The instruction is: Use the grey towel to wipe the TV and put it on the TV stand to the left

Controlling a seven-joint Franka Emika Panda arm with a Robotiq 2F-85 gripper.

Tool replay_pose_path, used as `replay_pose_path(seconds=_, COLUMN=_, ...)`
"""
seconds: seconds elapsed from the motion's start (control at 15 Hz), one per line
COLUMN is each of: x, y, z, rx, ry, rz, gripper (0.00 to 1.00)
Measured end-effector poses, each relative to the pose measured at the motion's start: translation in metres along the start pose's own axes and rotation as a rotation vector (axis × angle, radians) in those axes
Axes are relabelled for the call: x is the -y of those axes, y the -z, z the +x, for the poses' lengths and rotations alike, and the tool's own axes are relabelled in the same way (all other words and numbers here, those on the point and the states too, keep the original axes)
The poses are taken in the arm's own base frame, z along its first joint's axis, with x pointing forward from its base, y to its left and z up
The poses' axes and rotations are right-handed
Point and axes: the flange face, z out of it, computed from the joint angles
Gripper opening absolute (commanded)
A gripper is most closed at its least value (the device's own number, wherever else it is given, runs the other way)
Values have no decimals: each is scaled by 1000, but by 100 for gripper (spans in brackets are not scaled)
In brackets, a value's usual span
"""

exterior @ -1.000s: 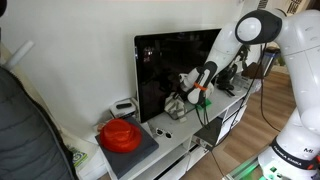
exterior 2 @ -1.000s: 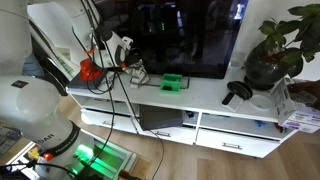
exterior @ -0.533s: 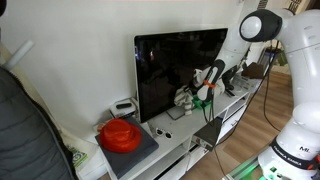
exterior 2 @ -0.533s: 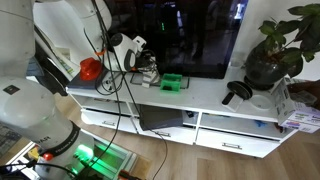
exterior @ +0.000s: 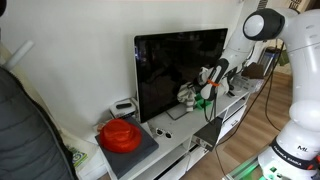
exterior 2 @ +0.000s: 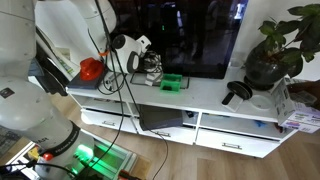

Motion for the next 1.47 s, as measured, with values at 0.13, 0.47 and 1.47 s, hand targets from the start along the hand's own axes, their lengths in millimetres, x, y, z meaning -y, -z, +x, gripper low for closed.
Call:
replay_pose_path(seconds=0.13, x=21, y=-2, z=5, rx=-1, ry=24, rz=34, gripper=2)
replay_pose_path(seconds=0.47, x=91, y=-10, z=13, rx=68, ry=141, rz=137, gripper=2)
replay_pose_path(seconds=1.47, x=168, y=-8, z=-2, rx=285, ry=375, rz=257, gripper=2)
